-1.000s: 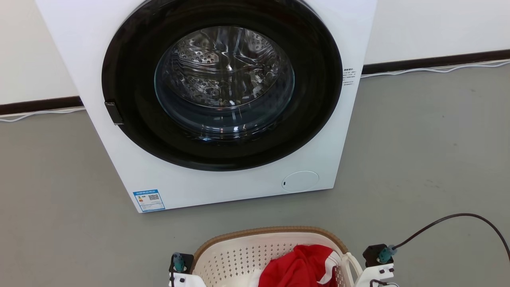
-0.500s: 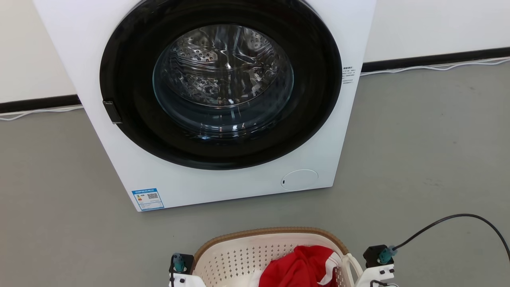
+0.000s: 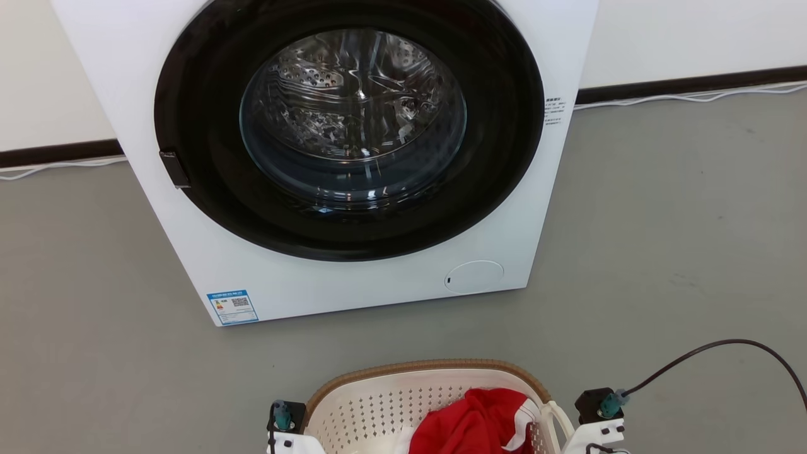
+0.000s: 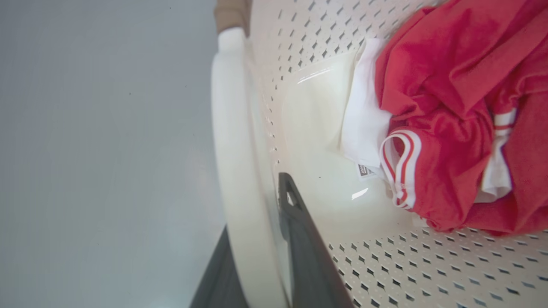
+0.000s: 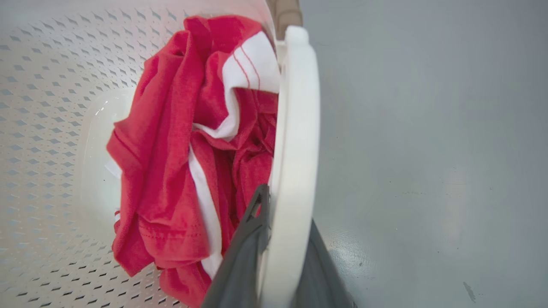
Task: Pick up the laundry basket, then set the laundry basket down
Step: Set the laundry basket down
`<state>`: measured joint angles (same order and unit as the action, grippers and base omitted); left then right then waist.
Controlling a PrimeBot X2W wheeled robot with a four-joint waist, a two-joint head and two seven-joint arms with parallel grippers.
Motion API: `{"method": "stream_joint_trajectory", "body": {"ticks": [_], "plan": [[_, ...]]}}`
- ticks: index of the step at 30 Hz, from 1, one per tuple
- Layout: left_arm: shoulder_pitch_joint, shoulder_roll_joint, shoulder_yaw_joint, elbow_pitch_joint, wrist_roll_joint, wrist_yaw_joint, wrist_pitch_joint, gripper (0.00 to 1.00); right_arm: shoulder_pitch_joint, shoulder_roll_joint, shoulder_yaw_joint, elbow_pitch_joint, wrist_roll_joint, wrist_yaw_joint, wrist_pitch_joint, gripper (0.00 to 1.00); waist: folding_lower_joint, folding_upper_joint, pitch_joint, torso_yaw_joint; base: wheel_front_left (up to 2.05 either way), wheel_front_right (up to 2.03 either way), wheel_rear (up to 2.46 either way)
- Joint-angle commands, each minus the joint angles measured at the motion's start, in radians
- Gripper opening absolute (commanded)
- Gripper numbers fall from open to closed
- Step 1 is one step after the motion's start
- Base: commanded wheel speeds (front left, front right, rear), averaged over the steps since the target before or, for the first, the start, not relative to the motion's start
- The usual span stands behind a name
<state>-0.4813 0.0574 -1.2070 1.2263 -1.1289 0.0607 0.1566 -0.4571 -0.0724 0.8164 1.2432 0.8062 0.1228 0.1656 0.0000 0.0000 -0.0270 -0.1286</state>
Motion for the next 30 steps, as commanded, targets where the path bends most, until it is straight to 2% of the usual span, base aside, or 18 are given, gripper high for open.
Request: {"method": "stream_joint_trajectory", "body": {"ticks": [1,13,30], "plan": [[-0.05,-0.007,0.003,-0.014,-0.002,-0.009,-0.017,0.0,-0.046,0.022,0.022,-0.023,0.012,0.008,-0.024,0.0,0.0,0.0,0.007,0.0,0.0,0.0,0.0],[-0.107,-0.007,0.006,0.014,-0.003,-0.004,-0.051,0.0,-0.084,0.022,0.035,-0.047,0.027,0.008,-0.074,0.0,0.0,0.0,0.076,0.002,0.0,0.0,0.0],[-0.332,-0.007,0.013,0.029,0.037,0.044,-0.207,0.0,-0.259,0.022,0.009,-0.018,0.01,0.008,-0.295,0.0,0.0,0.0,0.381,0.041,0.0,0.0,0.0]]}}
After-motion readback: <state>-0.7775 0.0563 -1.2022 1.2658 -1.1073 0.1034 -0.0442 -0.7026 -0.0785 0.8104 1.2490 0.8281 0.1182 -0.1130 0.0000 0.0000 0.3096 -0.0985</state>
